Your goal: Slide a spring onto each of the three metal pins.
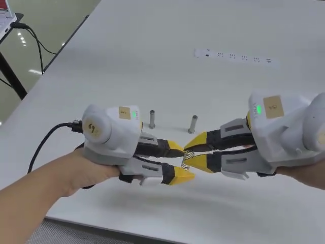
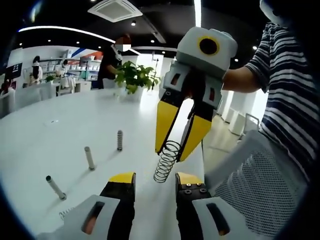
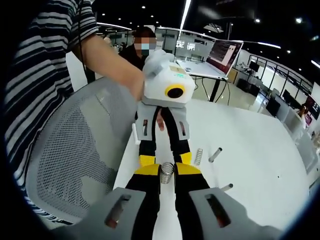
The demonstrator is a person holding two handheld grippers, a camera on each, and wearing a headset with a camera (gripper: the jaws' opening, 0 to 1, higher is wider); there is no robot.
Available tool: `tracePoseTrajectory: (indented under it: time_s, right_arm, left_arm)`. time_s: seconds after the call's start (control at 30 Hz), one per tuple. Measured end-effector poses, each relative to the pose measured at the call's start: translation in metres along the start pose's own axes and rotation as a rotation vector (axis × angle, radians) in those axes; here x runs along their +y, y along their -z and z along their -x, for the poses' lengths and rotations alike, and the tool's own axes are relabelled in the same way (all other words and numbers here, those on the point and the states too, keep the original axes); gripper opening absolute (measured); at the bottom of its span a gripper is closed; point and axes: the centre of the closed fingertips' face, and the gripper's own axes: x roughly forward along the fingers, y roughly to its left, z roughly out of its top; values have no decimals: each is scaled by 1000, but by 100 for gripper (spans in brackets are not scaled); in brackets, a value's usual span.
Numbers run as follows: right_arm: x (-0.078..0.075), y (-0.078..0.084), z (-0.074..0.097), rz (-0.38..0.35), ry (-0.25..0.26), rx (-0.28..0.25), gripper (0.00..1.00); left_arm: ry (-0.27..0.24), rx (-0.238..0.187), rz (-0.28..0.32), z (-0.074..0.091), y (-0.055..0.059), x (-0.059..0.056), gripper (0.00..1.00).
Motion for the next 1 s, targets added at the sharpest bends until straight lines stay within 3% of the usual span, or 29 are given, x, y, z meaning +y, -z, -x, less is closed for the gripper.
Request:
tracePoseTrajectory:
  time_s: [0.53, 0.83, 1.0]
  right_arm:
    - [-13, 9, 3, 3, 54, 31, 7]
    - [-21, 15, 3, 3, 91, 45, 7]
    - [-27, 17, 4, 0, 123, 50, 7]
  left_arm:
    - [-99, 8, 29, 23, 2, 19, 36]
    - [-177, 15, 42, 35, 7, 32, 51]
    - [-230, 14, 52, 45, 10, 42, 65]
